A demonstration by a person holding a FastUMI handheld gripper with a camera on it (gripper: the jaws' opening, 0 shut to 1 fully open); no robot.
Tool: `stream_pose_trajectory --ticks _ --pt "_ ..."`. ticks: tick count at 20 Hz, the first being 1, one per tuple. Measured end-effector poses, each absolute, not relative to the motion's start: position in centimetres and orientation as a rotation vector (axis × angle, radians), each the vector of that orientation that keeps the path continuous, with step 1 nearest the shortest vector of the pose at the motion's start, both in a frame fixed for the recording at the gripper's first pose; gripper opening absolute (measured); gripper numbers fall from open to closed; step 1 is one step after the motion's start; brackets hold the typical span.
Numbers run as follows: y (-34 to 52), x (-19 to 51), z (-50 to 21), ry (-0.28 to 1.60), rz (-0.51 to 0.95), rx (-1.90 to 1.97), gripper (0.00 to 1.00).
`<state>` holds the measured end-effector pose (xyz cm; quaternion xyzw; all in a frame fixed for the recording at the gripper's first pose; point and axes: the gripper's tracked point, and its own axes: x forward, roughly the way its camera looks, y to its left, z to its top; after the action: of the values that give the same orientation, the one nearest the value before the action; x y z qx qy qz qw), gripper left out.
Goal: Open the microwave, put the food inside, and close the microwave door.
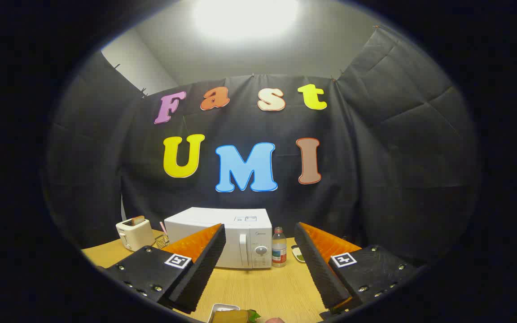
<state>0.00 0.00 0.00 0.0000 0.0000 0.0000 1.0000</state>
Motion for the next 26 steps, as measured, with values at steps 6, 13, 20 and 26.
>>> stream_pose_trajectory --ticks 6,13,20,26 --pt "0.3 0.5 0.0 -0.001 -0.001 0.003 0.98" --pt "0.0 1.6 -0.9 0.014 -0.007 0.03 0.98" --pt "0.0 3.8 -2.3 0.043 0.005 0.042 0.98" --pt "1.2 8.1 -3.8 0.078 0.074 0.063 0.97"
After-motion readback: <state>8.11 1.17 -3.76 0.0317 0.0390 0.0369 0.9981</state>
